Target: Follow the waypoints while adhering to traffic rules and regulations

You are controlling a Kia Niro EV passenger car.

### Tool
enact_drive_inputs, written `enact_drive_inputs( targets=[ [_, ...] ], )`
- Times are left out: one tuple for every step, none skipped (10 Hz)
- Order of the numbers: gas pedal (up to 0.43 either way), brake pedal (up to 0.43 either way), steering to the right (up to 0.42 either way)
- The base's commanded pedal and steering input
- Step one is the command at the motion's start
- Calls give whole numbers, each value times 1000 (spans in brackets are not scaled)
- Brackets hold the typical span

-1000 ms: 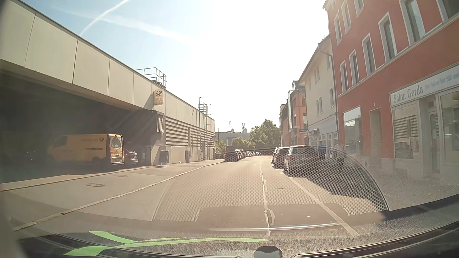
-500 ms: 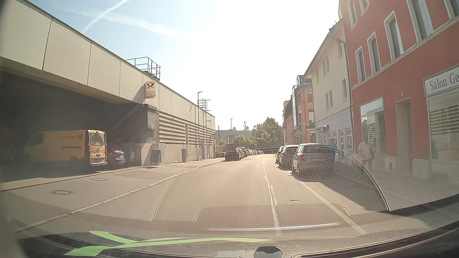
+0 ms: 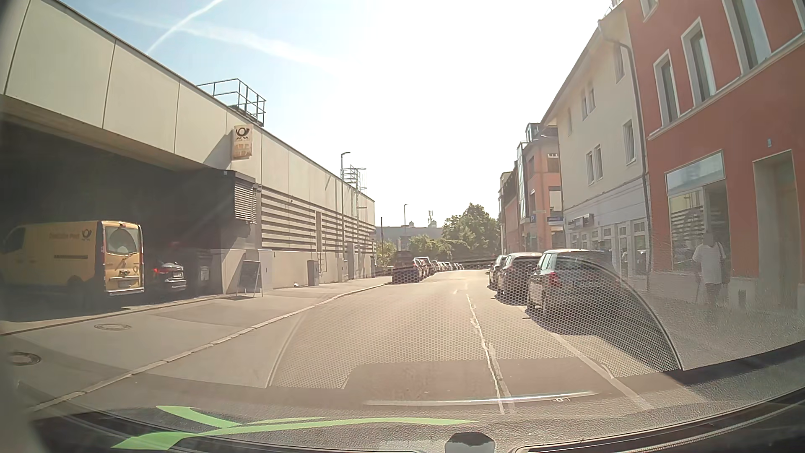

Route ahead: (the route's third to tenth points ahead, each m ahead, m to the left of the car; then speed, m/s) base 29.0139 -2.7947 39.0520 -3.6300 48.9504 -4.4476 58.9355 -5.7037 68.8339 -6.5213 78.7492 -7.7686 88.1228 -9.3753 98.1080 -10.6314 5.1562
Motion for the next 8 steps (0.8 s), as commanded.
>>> enact_drive_inputs(
  targets=[
    [59, 0, 3],
    [8, 0, 4],
    [0, 0, 4],
    [0, 0, 5],
    [0, 0, 5],
    [0, 0, 5],
    [0, 0, 5],
    [0, 0, 6]
  ],
)
